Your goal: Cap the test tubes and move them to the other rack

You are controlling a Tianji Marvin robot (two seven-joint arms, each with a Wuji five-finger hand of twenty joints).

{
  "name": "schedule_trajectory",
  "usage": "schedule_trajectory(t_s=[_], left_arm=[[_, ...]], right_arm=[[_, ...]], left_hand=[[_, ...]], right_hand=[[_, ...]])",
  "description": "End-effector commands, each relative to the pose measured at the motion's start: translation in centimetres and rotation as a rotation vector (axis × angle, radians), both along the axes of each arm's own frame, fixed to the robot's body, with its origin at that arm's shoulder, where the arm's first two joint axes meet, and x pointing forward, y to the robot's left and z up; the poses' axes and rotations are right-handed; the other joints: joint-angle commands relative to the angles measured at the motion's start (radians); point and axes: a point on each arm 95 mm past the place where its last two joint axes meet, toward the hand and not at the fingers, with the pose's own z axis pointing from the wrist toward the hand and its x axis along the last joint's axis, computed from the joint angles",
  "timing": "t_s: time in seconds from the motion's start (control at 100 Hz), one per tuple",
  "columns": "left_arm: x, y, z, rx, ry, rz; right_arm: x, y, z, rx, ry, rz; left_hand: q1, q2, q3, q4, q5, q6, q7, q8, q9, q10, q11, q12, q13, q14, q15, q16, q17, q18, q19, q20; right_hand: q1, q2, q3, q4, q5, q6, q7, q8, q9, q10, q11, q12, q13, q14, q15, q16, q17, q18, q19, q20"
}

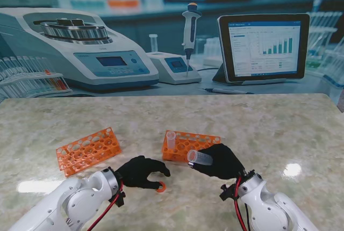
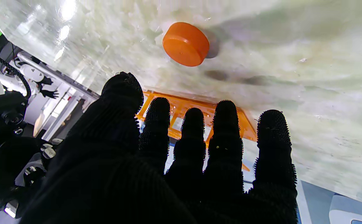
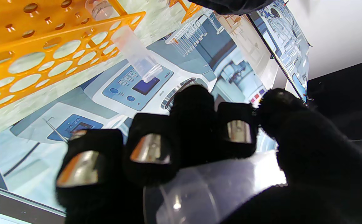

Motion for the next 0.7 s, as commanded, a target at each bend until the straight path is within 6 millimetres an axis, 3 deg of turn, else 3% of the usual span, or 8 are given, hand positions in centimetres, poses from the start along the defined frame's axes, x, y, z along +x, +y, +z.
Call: schedule_trajectory(t_s=[0.0, 0.69], left_arm=[[0.0, 0.0, -0.4, 0.012, 0.011, -0.009], [0.6, -0.8, -1.6, 0.081, 0.035, -0.058]], right_arm=[[-0.3, 0.1, -0.3, 0.002, 0.011, 0.002], [-0.4, -0.1, -0.2, 0.003, 0.014, 0.004]], left_hand=[[-0.026, -0.034, 0.033, -0.008, -0.004, -0.038, -0.019, -0.014, -0.046, -0.023, -0.016, 0.016, -0.039, -0.026, -0.012, 0.011, -0.023, -0.015, -0.027, 0.019], [-0.067, -0.018, 0.027, -0.016, -0.004, -0.067, -0.007, -0.009, -0.067, -0.019, -0.029, 0.015, -0.102, -0.031, -0.020, 0.027, -0.084, -0.019, -0.090, 0.037]], right_hand=[[0.010, 0.036, 0.052, 0.018, 0.080, 0.029, 0.027, 0.003, 0.043, -0.021, 0.005, 0.015, 0.015, -0.102, 0.142, 0.055, 0.025, -0.019, 0.083, 0.010], [0.015, 0.043, 0.042, 0.016, 0.078, 0.031, 0.026, 0.005, 0.037, -0.017, 0.008, 0.012, 0.015, -0.096, 0.142, 0.053, 0.025, -0.015, 0.080, 0.009]])
